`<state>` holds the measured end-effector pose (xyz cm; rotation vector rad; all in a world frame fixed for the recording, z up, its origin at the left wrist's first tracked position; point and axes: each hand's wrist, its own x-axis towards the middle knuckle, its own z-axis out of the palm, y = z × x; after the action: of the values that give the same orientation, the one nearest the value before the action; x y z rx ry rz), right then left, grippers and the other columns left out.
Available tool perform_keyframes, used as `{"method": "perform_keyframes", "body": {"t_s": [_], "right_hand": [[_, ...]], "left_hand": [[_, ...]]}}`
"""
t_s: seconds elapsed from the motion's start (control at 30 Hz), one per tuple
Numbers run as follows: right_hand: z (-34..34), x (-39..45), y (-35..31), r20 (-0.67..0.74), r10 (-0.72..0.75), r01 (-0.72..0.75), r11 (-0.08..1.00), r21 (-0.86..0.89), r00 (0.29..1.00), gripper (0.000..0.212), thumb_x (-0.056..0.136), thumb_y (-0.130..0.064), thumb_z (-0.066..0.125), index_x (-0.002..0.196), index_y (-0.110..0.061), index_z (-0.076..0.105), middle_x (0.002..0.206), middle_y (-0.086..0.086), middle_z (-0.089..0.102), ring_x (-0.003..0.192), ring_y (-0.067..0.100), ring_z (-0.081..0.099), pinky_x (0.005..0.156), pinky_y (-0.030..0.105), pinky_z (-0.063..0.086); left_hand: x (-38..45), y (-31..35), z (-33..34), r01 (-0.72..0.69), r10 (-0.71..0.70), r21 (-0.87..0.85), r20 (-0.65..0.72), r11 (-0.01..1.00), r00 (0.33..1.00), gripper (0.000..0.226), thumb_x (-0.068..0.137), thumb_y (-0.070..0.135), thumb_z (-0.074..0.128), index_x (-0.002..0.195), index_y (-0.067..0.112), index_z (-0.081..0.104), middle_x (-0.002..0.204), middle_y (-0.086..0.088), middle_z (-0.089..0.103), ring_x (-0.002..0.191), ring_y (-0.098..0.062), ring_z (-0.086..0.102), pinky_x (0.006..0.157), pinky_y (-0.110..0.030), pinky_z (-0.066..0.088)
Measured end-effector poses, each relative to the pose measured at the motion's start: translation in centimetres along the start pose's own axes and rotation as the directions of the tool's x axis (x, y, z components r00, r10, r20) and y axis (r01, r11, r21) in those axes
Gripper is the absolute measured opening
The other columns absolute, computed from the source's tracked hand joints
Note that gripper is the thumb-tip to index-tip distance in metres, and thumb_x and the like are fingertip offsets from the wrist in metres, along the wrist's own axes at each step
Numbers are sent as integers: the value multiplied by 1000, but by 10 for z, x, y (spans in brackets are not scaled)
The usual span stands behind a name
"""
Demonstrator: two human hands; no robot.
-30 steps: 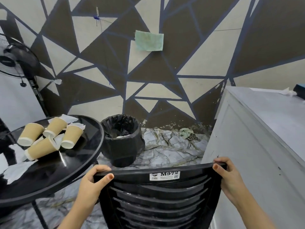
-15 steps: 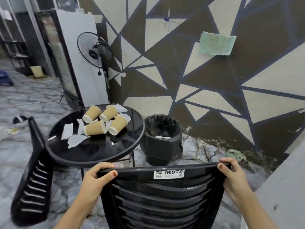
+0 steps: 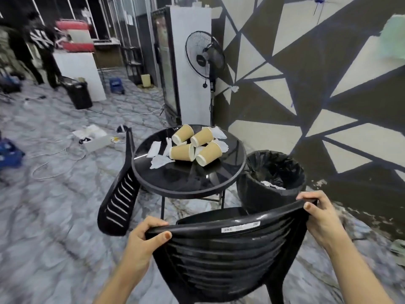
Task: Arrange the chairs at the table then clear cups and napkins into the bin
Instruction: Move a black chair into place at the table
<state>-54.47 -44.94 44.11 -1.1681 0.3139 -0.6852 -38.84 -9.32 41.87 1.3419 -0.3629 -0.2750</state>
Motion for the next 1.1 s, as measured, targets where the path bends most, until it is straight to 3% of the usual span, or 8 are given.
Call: {"method": "perform_keyframes", "body": {"t_s": [0.3, 0.4, 0.53, 0.8, 0.97, 1.1], "right_hand": [[-20, -16, 31, -152, -12, 27, 995, 95, 988, 63, 83, 23, 32, 57, -24, 64, 68, -7, 68, 66, 5, 63, 63, 14, 52], [-13, -7, 38, -137, -13, 24, 997, 78, 990, 62, 82, 24, 34, 58, -24, 65, 71, -6, 67, 68, 5, 61, 63, 14, 50], [3, 10, 42, -50, -14, 17, 998, 63, 999, 54, 76, 23, 41, 58, -22, 65, 69, -5, 67, 66, 6, 62, 62, 15, 51], [-1, 44, 41, 130, 44, -47, 999, 21, 991, 65, 78, 28, 27, 57, -22, 63, 72, -4, 67, 68, 6, 62, 60, 16, 51], [-43, 36, 36, 51, 119, -116, 992, -51, 992, 69, 87, 22, 23, 59, -26, 63, 76, -8, 69, 74, 4, 64, 62, 13, 50], [-43, 14, 35, 56, 163, -154, 978, -138, 985, 47, 83, 9, 45, 64, -29, 65, 95, 0, 66, 89, 8, 60, 75, 19, 48]], "left_hand": [[53, 18, 4, -36, 28, 73, 102, 997, 994, 59, 23, 53, 91, 64, 16, 68, 62, 8, 59, 59, -4, 56, 56, -12, 47], [55, 12, -4, -24, 19, 67, 83, 997, 996, 59, 21, 52, 91, 62, 17, 67, 60, 9, 58, 55, -4, 54, 52, -10, 45], [42, 2, -23, -17, 17, 11, -22, 1000, 1000, 60, 16, 50, 91, 58, 15, 68, 59, 9, 59, 58, -3, 56, 59, -9, 46], [-1, -25, -18, -4, -1, -39, -144, 999, 990, 64, 9, 50, 91, 58, 13, 70, 61, 12, 62, 61, 0, 59, 62, -8, 47], [2, -33, 17, -3, 7, 49, -79, 999, 997, 63, 15, 55, 89, 60, 15, 69, 62, 13, 61, 62, -1, 58, 62, -8, 46], [20, -27, 5, -9, 10, 70, -14, 998, 1000, 57, 20, 51, 91, 62, 18, 70, 63, 10, 63, 63, -3, 60, 63, -11, 48]]}}
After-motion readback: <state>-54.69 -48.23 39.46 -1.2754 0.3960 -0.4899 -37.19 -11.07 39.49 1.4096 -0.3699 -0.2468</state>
